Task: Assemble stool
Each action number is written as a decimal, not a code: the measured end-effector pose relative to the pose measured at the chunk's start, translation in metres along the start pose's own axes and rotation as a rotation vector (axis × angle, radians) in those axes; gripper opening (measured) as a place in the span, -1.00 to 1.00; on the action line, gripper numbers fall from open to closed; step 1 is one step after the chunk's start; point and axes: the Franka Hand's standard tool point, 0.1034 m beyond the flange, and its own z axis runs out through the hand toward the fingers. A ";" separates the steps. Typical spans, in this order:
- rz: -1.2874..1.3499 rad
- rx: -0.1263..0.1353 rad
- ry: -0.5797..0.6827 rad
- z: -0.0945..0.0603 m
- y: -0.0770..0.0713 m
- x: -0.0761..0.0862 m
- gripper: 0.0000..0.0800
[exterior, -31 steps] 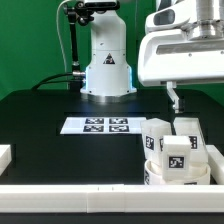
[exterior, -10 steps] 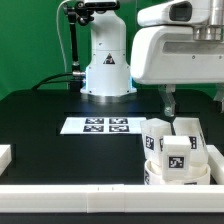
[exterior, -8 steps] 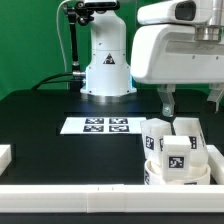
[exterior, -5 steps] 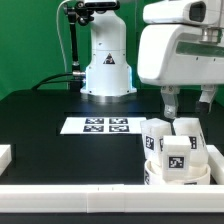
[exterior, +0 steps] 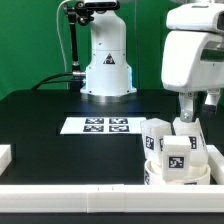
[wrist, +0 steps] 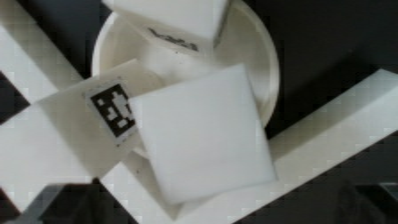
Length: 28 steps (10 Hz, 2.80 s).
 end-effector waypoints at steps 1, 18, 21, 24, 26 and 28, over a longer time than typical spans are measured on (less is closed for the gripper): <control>-0.001 0.001 -0.005 0.004 0.000 0.000 0.62; 0.730 0.026 -0.025 0.012 0.006 -0.007 -0.15; 1.056 0.085 -0.071 0.014 0.012 -0.011 -0.15; 1.268 0.079 -0.075 0.013 0.010 -0.008 -0.15; 1.389 0.076 -0.081 0.013 0.010 -0.007 -0.15; 1.485 0.073 -0.085 0.013 0.010 -0.007 -0.15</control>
Offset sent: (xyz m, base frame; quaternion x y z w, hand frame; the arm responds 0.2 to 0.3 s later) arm 0.0087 0.0083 -0.0018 -0.0066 0.0012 -0.0095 0.9999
